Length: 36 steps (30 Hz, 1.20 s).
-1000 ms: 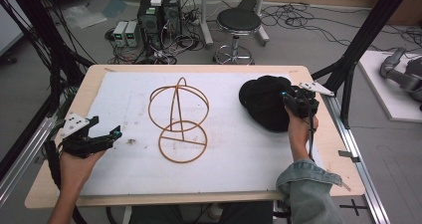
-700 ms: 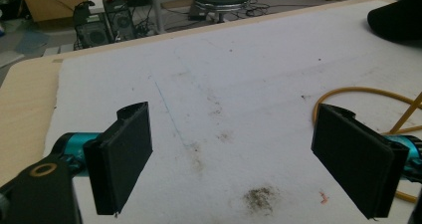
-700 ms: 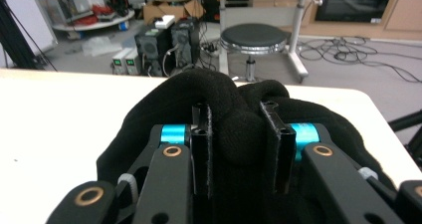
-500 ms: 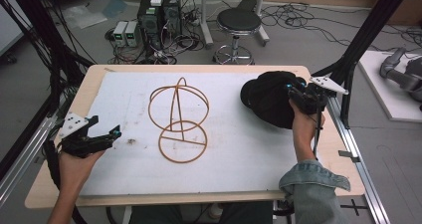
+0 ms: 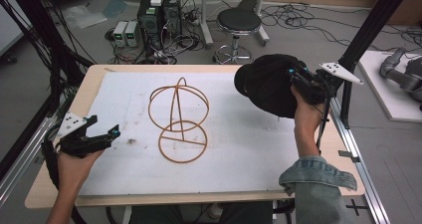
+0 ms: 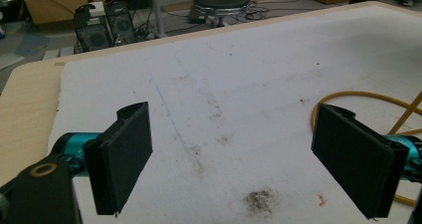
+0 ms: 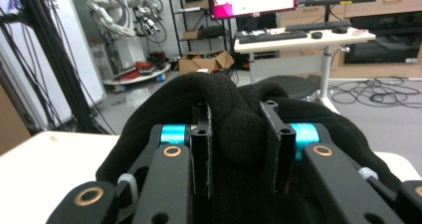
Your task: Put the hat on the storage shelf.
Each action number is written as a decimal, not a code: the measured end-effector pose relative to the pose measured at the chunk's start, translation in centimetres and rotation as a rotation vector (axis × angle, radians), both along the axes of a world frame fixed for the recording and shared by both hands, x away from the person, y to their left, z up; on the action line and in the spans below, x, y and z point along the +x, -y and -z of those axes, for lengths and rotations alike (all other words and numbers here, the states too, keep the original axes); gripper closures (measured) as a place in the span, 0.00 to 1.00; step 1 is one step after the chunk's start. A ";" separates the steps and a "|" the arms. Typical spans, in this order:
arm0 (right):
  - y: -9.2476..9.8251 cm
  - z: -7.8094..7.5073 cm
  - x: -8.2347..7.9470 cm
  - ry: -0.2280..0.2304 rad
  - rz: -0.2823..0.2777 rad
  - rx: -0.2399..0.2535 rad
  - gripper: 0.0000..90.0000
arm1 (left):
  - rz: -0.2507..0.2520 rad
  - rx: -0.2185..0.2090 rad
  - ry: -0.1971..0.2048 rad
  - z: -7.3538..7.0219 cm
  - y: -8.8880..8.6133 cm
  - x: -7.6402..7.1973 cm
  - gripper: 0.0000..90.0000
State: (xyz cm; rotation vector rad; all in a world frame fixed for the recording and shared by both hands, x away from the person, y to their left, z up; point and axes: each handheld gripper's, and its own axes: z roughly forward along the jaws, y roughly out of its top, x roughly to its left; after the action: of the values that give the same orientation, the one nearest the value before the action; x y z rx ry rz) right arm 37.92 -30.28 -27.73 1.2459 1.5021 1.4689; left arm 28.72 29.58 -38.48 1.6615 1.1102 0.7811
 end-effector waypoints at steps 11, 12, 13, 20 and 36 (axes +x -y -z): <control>-0.9 -3.1 -0.7 0.050 -0.037 0.033 0.79 | -0.005 -0.005 0.003 -0.1 -0.1 0.0 0.18; -0.9 -3.4 -0.7 0.056 -0.042 0.038 0.79 | -0.006 -0.005 0.003 -0.1 -0.1 0.0 0.18; -0.9 -3.4 -0.7 0.056 -0.042 0.038 0.79 | -0.006 -0.003 0.003 -0.1 -0.2 0.0 0.18; -1.9 -5.6 -1.5 0.100 -0.081 0.040 0.80 | -0.003 0.002 0.002 -0.1 -0.2 -0.1 0.18; -4.4 -8.6 -3.1 0.161 -0.181 0.084 0.79 | -0.007 -0.001 0.004 -0.2 -0.3 -0.1 0.18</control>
State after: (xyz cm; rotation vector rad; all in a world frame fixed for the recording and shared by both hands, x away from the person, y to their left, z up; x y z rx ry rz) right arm 34.84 -25.84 -19.09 1.0336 1.4894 1.7234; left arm 28.58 29.87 -38.28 1.6555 1.1140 0.7883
